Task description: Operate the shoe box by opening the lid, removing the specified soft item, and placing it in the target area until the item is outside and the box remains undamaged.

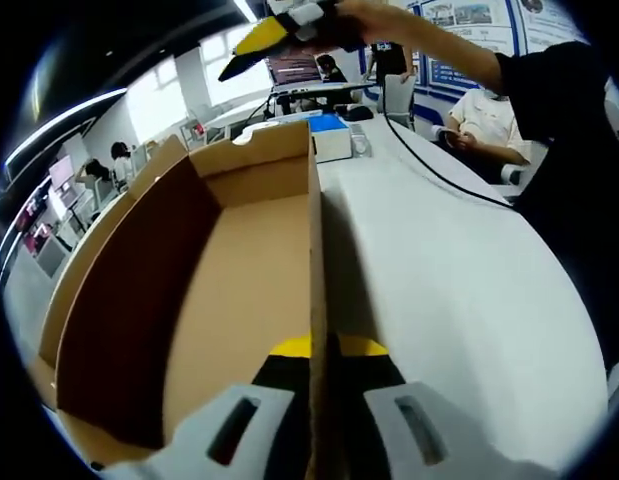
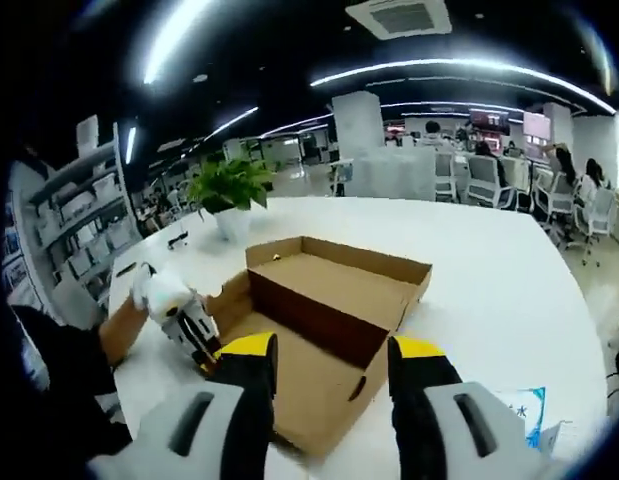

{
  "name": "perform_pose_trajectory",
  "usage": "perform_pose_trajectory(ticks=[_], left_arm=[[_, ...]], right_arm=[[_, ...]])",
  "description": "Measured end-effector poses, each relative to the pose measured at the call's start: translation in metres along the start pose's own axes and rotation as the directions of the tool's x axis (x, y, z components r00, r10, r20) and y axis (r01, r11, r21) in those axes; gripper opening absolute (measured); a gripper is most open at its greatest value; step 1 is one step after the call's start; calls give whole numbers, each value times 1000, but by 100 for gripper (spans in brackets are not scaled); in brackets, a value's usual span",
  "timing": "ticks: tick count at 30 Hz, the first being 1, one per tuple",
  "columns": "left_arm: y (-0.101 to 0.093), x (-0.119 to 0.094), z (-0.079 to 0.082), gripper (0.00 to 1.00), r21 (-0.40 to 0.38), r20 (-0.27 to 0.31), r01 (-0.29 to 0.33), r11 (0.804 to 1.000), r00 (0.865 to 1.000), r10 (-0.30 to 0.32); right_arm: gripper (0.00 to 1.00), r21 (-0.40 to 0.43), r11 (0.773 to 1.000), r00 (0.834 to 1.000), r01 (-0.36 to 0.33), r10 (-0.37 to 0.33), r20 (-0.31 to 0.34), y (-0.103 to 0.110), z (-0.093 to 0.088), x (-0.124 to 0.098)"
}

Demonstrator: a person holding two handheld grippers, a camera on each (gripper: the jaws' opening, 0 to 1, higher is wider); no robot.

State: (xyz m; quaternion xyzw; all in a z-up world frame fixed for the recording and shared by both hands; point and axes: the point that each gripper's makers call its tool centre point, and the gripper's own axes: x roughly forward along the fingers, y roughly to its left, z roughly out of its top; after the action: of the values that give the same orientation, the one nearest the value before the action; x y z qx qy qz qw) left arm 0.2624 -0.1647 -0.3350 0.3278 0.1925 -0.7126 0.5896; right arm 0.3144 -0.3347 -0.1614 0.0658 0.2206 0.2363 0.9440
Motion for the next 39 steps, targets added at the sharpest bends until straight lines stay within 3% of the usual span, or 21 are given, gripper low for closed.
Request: perform_pose_trajectory(ticks=[2, 5, 10, 15, 18, 22, 27, 33, 37, 39], left_arm=[[-1, 0, 0, 2, 0, 0, 0, 1000, 1000, 0], [-1, 0, 0, 2, 2, 2, -1, 1000, 1000, 1], [0, 1, 0, 2, 2, 3, 0, 1000, 1000, 0], [-1, 1, -1, 2, 5, 4, -1, 1000, 1000, 1], [-5, 1, -1, 2, 8, 5, -1, 1000, 1000, 1], [-11, 1, -1, 2, 13, 8, 2, 1000, 1000, -2], [-16, 1, -1, 2, 18, 10, 2, 1000, 1000, -2], [-19, 1, -1, 2, 19, 10, 3, 1000, 1000, -3], [-19, 1, -1, 2, 21, 12, 4, 1000, 1000, -4], [-19, 2, -1, 2, 24, 13, 5, 1000, 1000, -6]], right_arm=[[43, 50, 999, 1000, -9, 8, 24, 1, 11, 6], [42, 20, 999, 1000, 31, -31, 4, -3, 17, 17], [42, -13, 999, 999, 33, -33, -24, -7, 28, 37], [43, 28, 999, 998, 22, -21, -62, -18, 25, 54], [48, 42, 998, 996, 51, -48, -70, -28, 25, 61], [38, 46, 996, 991, 82, -77, -109, -40, 24, 70], [57, 52, 994, 986, 99, -90, -143, -46, 24, 87], [55, 16, 988, 972, 151, -145, -186, -58, 20, 97], [56, 42, 983, 964, 179, -167, -206, -67, 16, 107], [58, 14, 979, 951, 204, -194, -240, -76, 8, 117]])
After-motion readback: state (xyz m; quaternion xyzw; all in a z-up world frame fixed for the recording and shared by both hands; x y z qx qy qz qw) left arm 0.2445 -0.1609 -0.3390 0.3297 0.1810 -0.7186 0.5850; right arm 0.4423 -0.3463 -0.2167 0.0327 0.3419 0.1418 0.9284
